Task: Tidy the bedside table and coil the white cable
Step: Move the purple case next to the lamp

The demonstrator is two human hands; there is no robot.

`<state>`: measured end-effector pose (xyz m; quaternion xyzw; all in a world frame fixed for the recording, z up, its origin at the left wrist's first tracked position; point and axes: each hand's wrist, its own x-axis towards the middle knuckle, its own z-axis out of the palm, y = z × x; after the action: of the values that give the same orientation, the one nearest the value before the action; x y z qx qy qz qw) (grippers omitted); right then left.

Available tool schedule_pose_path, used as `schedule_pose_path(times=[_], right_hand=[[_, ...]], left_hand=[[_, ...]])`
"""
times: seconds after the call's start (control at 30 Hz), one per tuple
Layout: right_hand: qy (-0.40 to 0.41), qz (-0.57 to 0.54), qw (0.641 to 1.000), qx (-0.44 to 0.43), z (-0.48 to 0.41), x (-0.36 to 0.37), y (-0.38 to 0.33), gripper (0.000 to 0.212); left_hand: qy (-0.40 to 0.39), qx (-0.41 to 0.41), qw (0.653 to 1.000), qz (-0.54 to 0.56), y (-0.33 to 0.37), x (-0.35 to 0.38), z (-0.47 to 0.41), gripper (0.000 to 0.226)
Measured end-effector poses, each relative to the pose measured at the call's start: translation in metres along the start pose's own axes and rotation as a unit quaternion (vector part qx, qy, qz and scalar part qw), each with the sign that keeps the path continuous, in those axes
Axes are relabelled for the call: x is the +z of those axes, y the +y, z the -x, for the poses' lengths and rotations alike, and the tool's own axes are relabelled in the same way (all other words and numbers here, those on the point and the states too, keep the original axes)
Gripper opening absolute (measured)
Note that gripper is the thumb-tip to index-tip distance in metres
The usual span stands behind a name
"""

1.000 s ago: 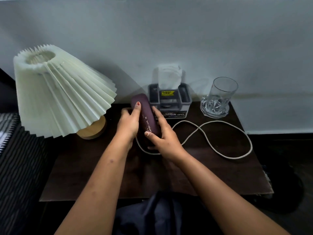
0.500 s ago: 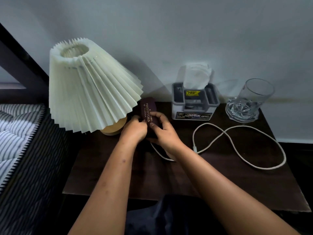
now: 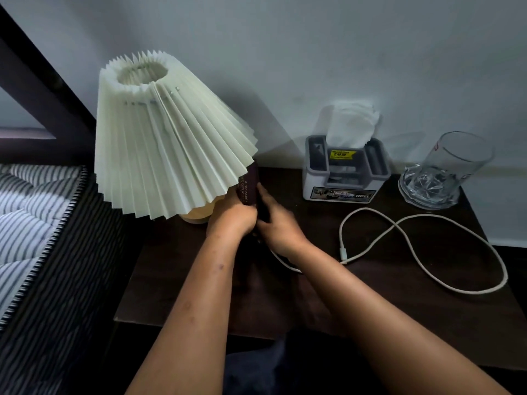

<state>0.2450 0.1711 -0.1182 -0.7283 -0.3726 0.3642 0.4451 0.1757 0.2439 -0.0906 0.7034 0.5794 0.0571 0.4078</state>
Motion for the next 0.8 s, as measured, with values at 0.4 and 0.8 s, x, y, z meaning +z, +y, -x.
schedule_pose_path(times=[0.4, 0.8], right_hand=[[0.028, 0.282, 0.959, -0.025, 0.008, 0.003, 0.003, 0.073], [0.085, 0.245, 0.959, -0.118, 0.008, -0.033, -0.016, 0.056]], left_hand=[[0.011, 0.064, 0.996, -0.065, -0.005, 0.002, -0.006, 0.054], [0.069, 0.068, 0.987, -0.131, -0.001, 0.004, 0.000, 0.048]])
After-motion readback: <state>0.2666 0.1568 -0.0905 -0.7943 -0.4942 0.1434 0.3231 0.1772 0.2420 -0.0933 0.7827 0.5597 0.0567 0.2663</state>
